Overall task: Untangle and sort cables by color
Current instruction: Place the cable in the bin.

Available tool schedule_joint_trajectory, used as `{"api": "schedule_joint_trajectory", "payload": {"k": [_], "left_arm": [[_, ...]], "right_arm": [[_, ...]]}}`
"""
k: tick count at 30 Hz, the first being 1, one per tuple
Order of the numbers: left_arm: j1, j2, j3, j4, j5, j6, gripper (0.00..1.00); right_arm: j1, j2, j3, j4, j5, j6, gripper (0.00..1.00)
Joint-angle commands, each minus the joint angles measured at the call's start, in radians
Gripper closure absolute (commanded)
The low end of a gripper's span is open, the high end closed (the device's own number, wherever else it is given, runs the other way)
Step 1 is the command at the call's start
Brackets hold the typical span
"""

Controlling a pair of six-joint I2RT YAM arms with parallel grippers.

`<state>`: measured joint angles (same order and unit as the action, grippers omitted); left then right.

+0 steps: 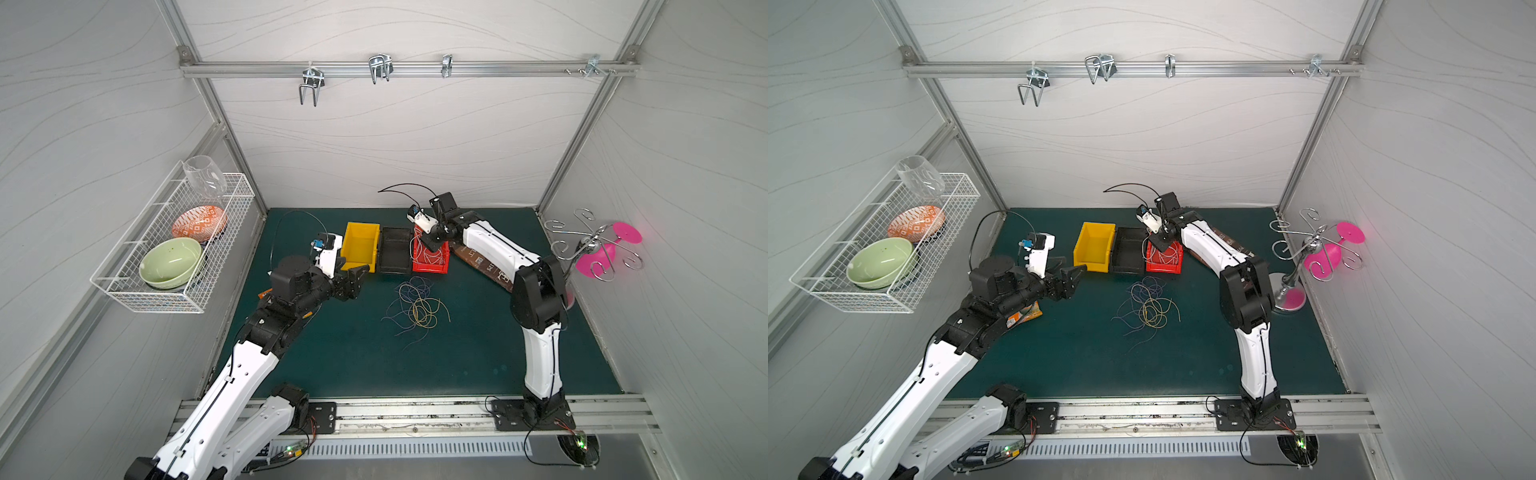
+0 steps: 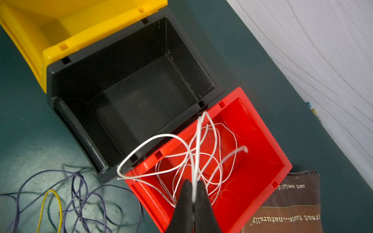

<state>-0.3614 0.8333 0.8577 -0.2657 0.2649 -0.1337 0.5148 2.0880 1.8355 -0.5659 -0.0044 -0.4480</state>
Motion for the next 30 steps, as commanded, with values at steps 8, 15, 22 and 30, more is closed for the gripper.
{"api": "schedule_joint_trajectory", "payload": {"k": [8, 15, 22, 30], "left_arm": [[0.002, 0.01, 0.017, 0.035, 0.011, 0.007, 0.2], [0.002, 0.014, 0.017, 0.039, 0.011, 0.005, 0.2], [0.003, 0.012, 0.018, 0.035, 0.01, 0.005, 0.2], [0.002, 0.019, 0.017, 0.038, 0.011, -0.003, 0.2]], "right_arm": [[-0.078, -0.002, -0.073, 0.014, -0.071, 0.068, 1.0], [-0.094, 0.04, -0.036, -0.003, -0.045, 0.047, 1.0], [-0.085, 0.123, 0.031, -0.015, -0.03, 0.056, 0.99], [-0.081, 0.192, 0.127, -0.07, -0.016, 0.079, 0.87]]}}
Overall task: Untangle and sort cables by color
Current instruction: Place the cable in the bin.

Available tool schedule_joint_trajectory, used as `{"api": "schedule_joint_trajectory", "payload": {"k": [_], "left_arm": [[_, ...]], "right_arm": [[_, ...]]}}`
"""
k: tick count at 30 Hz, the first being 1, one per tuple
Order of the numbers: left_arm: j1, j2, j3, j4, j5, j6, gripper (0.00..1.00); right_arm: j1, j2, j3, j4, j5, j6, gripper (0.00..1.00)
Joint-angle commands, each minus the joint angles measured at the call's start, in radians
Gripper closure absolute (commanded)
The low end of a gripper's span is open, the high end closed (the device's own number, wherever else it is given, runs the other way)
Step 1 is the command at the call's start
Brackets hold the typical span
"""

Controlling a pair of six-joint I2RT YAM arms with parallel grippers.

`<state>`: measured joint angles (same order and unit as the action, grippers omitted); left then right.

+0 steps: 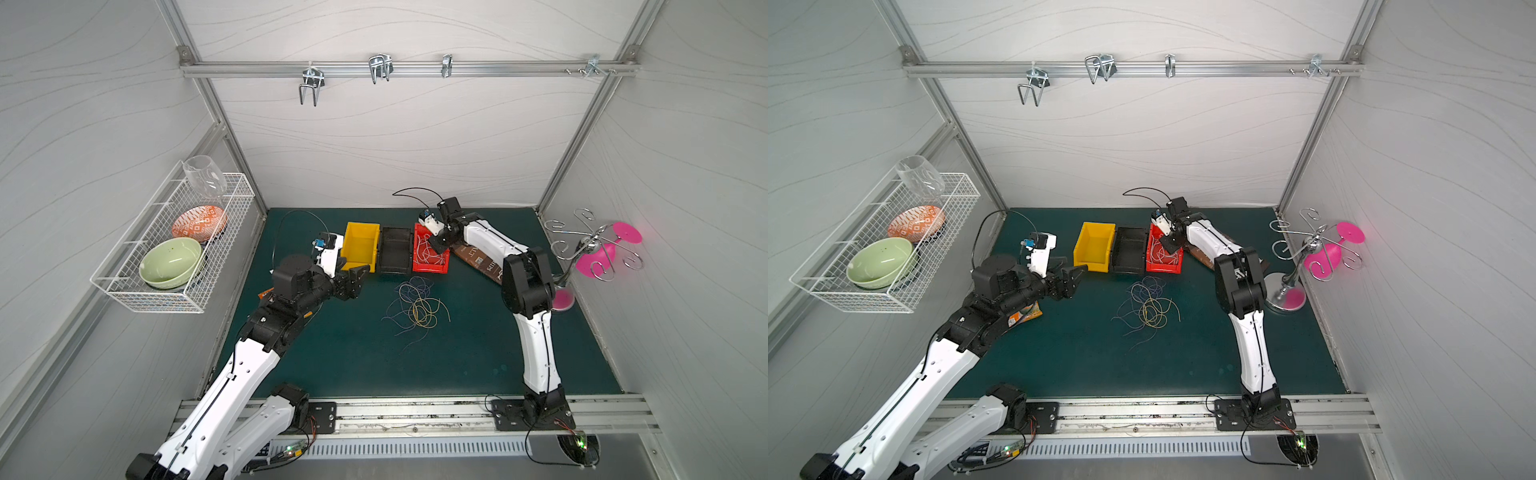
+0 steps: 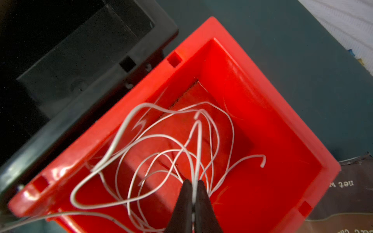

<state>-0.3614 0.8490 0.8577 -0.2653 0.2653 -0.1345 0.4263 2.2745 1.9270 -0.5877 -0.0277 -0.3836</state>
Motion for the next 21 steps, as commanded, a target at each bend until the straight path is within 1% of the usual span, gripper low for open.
{"api": "schedule_joint_trajectory", "payload": {"k": [1, 3, 5, 8, 11, 13, 17, 21], "left_arm": [[0.003, 0.004, 0.017, 0.036, 0.011, -0.002, 0.2], [0.002, 0.004, 0.017, 0.036, 0.012, -0.004, 0.2], [0.002, 0.004, 0.017, 0.038, 0.015, -0.005, 0.2], [0.002, 0.004, 0.016, 0.041, 0.019, -0.01, 0.2], [0.002, 0.008, 0.013, 0.033, 0.013, -0.019, 0.2], [0.002, 0.012, 0.014, 0.02, 0.001, -0.032, 0.2], [0.003, 0.021, 0.004, -0.007, -0.016, -0.077, 0.2], [0.002, 0.041, -0.015, -0.03, -0.001, -0.139, 0.21]], "right_arm": [[0.009, 0.001, 0.036, -0.053, 0.009, 0.014, 0.83], [0.011, -0.022, 0.034, -0.061, 0.017, 0.014, 0.72], [0.011, -0.057, 0.02, -0.061, 0.019, 0.013, 0.66], [0.012, -0.12, -0.003, -0.061, 0.022, 0.016, 0.61], [0.015, -0.203, -0.04, -0.061, 0.017, 0.024, 0.54], [0.017, -0.264, -0.075, -0.057, 0.014, 0.036, 0.51], [0.019, -0.421, -0.192, -0.025, -0.026, 0.091, 0.44], [0.028, -0.603, -0.362, 0.035, -0.072, 0.174, 0.38]]}}
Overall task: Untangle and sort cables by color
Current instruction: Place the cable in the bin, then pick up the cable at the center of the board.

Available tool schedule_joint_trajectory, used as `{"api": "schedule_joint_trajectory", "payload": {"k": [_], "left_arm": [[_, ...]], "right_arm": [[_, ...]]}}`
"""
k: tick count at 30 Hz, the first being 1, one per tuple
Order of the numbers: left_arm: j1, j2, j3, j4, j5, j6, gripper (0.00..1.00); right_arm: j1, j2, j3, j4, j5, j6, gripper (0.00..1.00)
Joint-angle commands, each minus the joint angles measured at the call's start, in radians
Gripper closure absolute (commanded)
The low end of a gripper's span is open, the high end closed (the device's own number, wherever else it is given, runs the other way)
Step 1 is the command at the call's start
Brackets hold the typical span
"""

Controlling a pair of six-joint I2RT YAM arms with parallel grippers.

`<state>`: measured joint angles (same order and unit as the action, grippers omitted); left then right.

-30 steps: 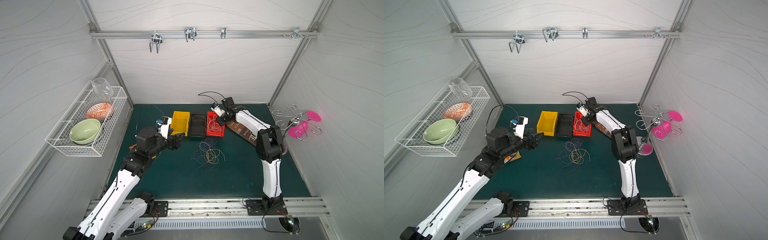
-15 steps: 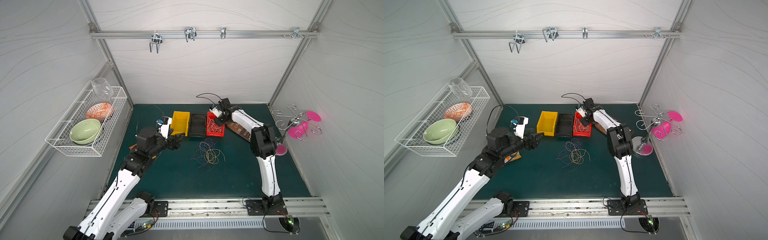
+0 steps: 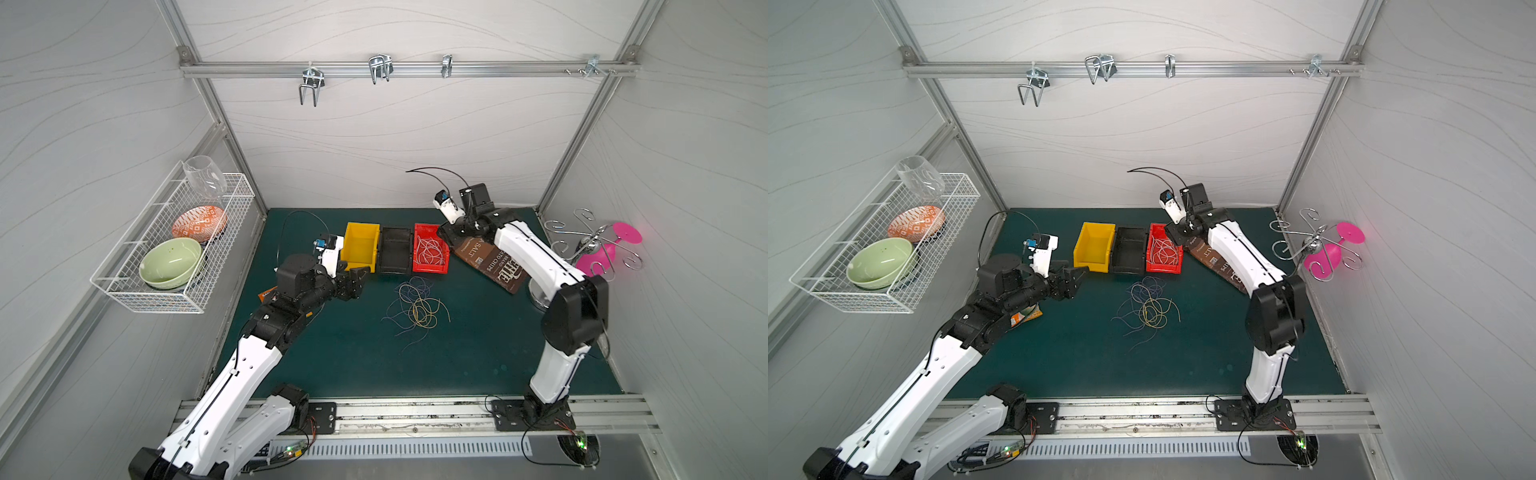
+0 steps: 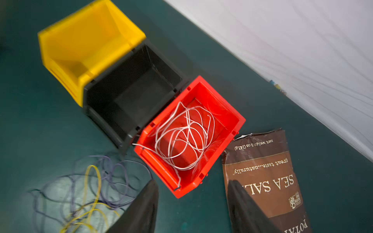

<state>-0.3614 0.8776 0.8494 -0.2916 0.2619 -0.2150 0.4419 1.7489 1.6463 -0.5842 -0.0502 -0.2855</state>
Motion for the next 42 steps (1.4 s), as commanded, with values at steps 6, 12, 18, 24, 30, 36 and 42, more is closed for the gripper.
{"api": "schedule_joint_trajectory", "payload": {"k": [6, 12, 18, 24, 30, 36, 42], "left_arm": [[0.003, 0.042, -0.073, 0.015, 0.08, -0.188, 0.21], [0.002, 0.071, -0.183, 0.096, 0.155, -0.299, 0.24], [0.002, 0.107, -0.281, 0.199, 0.195, -0.397, 0.24], [0.001, 0.145, -0.324, 0.256, 0.207, -0.431, 0.24], [0.001, 0.149, -0.332, 0.254, 0.207, -0.428, 0.24], [0.001, 0.145, -0.335, 0.252, 0.205, -0.422, 0.24], [0.001, 0.147, -0.329, 0.253, 0.207, -0.422, 0.24]], "right_arm": [[0.019, -0.32, -0.35, 0.098, -0.125, 0.248, 0.25], [0.032, -0.408, -0.544, 0.162, -0.241, 0.376, 0.22], [0.133, -0.291, -0.578, 0.182, -0.198, 0.395, 0.27], [0.196, -0.112, -0.531, 0.207, -0.172, 0.418, 0.36], [0.204, 0.023, -0.45, 0.201, -0.16, 0.408, 0.5], [0.206, 0.071, -0.428, 0.201, -0.174, 0.413, 0.61], [0.215, 0.111, -0.402, 0.194, -0.182, 0.413, 0.71]]}}
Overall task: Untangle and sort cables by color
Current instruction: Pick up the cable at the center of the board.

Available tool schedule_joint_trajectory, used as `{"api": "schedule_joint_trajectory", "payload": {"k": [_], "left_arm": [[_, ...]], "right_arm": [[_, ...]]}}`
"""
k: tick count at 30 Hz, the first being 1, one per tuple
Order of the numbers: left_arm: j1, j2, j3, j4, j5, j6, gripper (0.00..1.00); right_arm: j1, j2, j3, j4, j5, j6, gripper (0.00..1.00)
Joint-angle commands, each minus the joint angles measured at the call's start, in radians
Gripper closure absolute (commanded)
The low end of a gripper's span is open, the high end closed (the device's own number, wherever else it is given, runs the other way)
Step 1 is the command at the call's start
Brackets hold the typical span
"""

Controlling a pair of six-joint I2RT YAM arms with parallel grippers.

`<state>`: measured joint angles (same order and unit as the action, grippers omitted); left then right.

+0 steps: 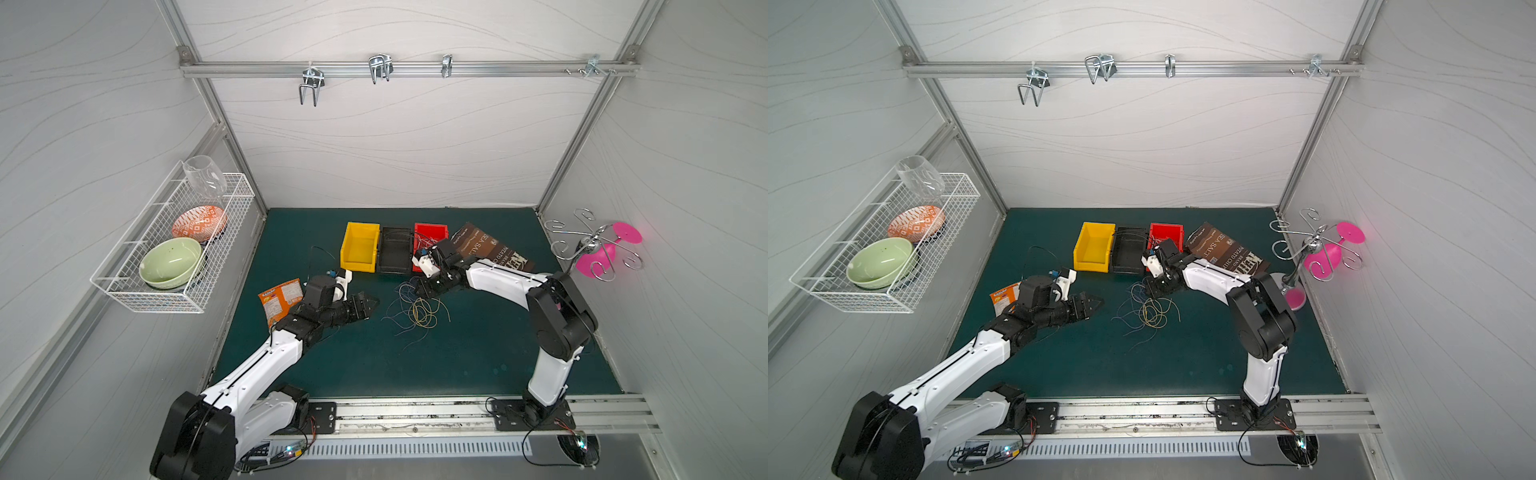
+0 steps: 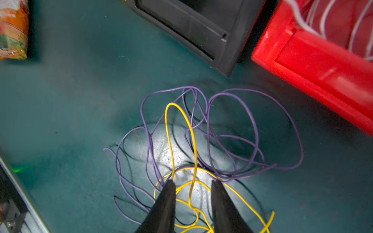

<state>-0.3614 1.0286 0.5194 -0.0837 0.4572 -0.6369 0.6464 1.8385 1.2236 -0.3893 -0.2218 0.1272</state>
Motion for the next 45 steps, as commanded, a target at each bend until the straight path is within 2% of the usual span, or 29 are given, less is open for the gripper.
{"api": "schedule_joint_trajectory", "payload": {"k": [1, 5, 8, 13, 18, 25, 28, 31, 35, 41, 45], "left_arm": [[0.001, -0.005, 0.002, 0.044, 0.012, 0.002, 0.24], [0.002, -0.01, 0.005, 0.042, 0.012, 0.006, 0.24], [0.001, -0.024, 0.008, 0.035, 0.005, 0.014, 0.24], [0.001, -0.063, 0.029, 0.036, -0.003, 0.043, 0.24], [0.002, -0.075, 0.078, 0.071, -0.009, 0.089, 0.22], [0.001, 0.029, 0.199, 0.197, 0.07, 0.137, 0.19], [-0.01, 0.091, 0.238, 0.291, 0.147, 0.141, 0.18], [-0.051, 0.132, 0.262, 0.355, 0.176, 0.154, 0.18], [-0.109, 0.185, 0.303, 0.358, 0.141, 0.2, 0.18], [-0.131, 0.292, 0.36, 0.366, 0.057, 0.192, 0.24], [-0.135, 0.34, 0.372, 0.444, 0.088, 0.156, 0.31]], "right_arm": [[0.012, 0.025, 0.027, -0.007, -0.01, 0.0, 0.73], [0.013, 0.029, 0.043, -0.022, -0.016, -0.002, 0.86], [0.015, 0.012, 0.057, -0.044, -0.02, -0.009, 1.0], [0.015, -0.094, 0.051, -0.065, -0.038, -0.013, 1.0], [0.013, -0.271, 0.066, -0.095, -0.053, -0.019, 1.0], [-0.001, -0.438, 0.143, -0.115, -0.111, -0.006, 1.0], [-0.005, -0.467, 0.177, -0.126, -0.117, -0.002, 1.0], [-0.009, -0.481, 0.194, -0.126, -0.114, 0.001, 1.0], [-0.011, -0.487, 0.2, -0.124, -0.12, 0.012, 1.0], [-0.011, -0.501, 0.196, -0.111, -0.125, 0.032, 1.0], [-0.011, -0.51, 0.191, -0.111, -0.127, 0.038, 1.0]]}}
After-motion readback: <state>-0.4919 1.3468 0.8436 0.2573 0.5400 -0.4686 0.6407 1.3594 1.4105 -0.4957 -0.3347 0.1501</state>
